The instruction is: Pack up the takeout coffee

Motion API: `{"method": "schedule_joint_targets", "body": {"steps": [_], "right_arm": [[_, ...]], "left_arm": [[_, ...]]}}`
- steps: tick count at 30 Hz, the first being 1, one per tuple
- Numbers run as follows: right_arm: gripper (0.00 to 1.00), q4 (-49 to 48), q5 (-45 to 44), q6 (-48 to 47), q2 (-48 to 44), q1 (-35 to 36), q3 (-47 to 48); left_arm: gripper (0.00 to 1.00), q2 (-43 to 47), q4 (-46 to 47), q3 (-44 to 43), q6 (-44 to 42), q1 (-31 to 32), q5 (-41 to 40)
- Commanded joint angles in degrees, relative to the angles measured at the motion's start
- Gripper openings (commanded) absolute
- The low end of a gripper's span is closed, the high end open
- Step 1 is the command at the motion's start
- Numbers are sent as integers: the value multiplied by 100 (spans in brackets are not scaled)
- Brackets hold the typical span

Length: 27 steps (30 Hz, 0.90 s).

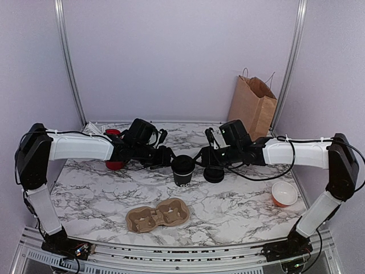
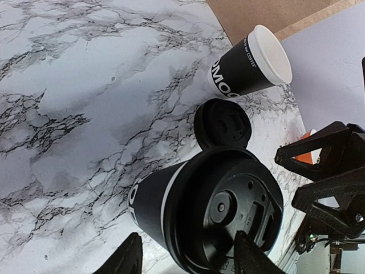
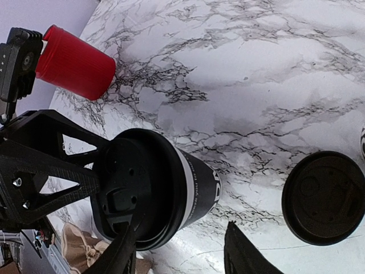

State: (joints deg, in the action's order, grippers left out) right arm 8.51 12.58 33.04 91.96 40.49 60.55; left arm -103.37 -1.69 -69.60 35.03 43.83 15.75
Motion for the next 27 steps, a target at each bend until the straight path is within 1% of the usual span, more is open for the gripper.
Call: {"method": "schedule_joint_targets", "body": {"steps": [1, 8, 16, 27], "right_arm": [[49, -181, 4, 56, 40, -59, -37], [45, -245, 114, 48, 217, -65, -35], [44, -236, 175, 45, 357, -61, -49], [41, 59, 47, -95, 396, -60, -265]], "left_arm": [[54, -94, -120, -133, -110, 37, -113], [53, -112, -143, -88, -119, 46, -145], [53, -130, -139, -42, -145, 48, -183], [52, -217, -147, 72, -118, 46, -277]]}}
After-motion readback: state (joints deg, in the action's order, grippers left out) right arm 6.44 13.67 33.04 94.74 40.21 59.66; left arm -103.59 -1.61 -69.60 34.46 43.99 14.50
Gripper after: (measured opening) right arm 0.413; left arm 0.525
